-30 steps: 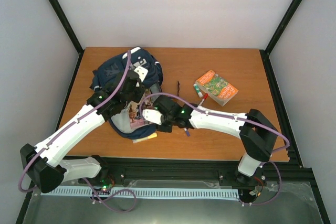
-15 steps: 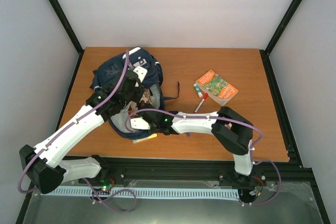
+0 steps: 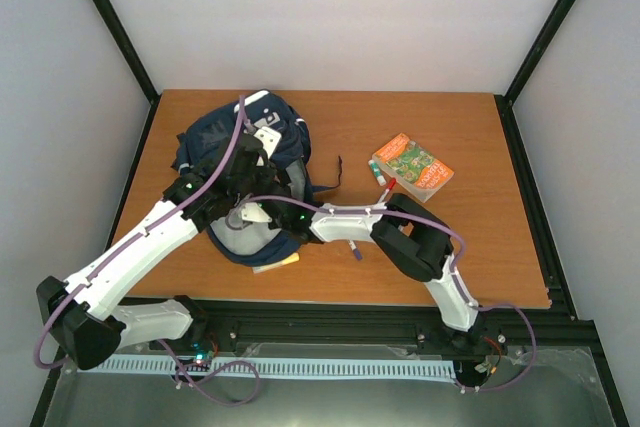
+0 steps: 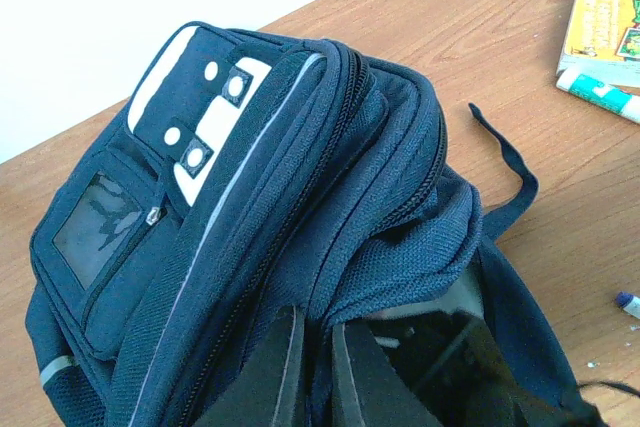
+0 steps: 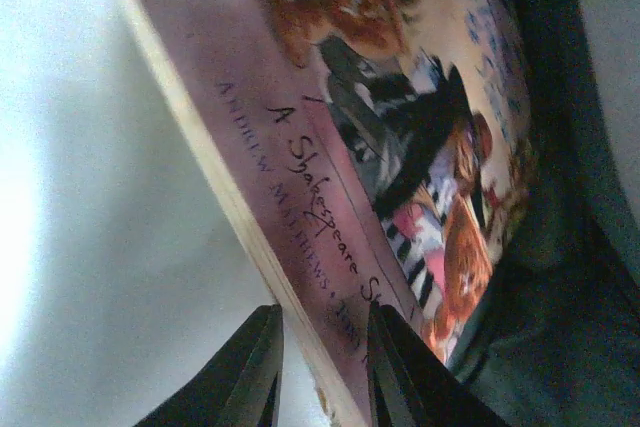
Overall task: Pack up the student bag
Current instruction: Place the book in the student bag.
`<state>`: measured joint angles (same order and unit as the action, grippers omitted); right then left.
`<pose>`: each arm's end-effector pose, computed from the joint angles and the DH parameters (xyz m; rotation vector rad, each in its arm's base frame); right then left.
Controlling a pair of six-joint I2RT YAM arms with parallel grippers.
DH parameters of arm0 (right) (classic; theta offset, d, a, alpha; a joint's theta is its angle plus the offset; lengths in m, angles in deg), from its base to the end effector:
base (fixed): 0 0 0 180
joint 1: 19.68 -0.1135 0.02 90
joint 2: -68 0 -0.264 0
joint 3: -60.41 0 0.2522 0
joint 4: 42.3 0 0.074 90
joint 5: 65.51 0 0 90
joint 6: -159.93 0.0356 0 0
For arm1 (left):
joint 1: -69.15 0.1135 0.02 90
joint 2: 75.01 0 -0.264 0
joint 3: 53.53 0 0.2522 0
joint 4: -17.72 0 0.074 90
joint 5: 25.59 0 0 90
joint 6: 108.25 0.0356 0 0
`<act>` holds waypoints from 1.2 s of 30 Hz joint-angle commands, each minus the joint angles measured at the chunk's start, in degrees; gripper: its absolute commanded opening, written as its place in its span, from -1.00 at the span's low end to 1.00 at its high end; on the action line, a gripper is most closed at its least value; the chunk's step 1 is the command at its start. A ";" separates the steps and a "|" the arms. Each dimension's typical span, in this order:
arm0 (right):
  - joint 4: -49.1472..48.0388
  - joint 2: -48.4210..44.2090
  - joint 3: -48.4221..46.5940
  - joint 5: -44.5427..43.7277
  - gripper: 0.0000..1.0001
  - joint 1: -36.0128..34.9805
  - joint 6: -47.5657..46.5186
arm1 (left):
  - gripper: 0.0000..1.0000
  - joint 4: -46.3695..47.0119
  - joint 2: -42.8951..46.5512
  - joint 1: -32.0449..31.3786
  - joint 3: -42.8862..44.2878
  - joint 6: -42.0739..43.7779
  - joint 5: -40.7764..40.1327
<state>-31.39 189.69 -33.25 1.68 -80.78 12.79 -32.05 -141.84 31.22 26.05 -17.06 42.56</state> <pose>0.2365 0.3999 0.1525 -1.7863 1.3162 -0.4088 0.2034 -0.1417 0.3474 0.5260 2.0994 0.0563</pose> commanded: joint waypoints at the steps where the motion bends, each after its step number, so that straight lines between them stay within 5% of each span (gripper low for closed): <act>1: -6.86 2.61 -3.05 -2.10 -0.52 2.36 -1.50 | -0.98 7.10 2.87 -0.21 2.30 -1.28 1.53; 6: -3.35 1.97 -2.75 -0.81 -0.50 2.75 1.05 | -0.99 7.12 2.60 -0.21 2.21 -1.28 1.50; 16: 16.26 -14.19 5.05 10.54 -0.33 1.96 14.07 | -0.98 5.98 -0.12 -0.21 2.91 -1.92 2.70; 27: 24.35 -38.14 30.58 19.41 -0.31 3.11 22.37 | -0.97 1.64 -9.38 -0.36 5.80 -4.83 5.04; 31: 27.71 -46.83 35.51 23.32 -0.31 10.12 25.49 | -0.95 -7.07 -19.96 -1.52 12.36 -9.69 5.85; 36: 30.62 -56.46 38.11 30.82 -0.30 27.49 25.42 | -0.91 -9.84 -23.39 -3.55 12.80 -15.56 7.12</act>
<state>-2.98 139.92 3.84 25.62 -64.30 36.48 -38.67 -165.09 29.04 36.85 -26.02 48.44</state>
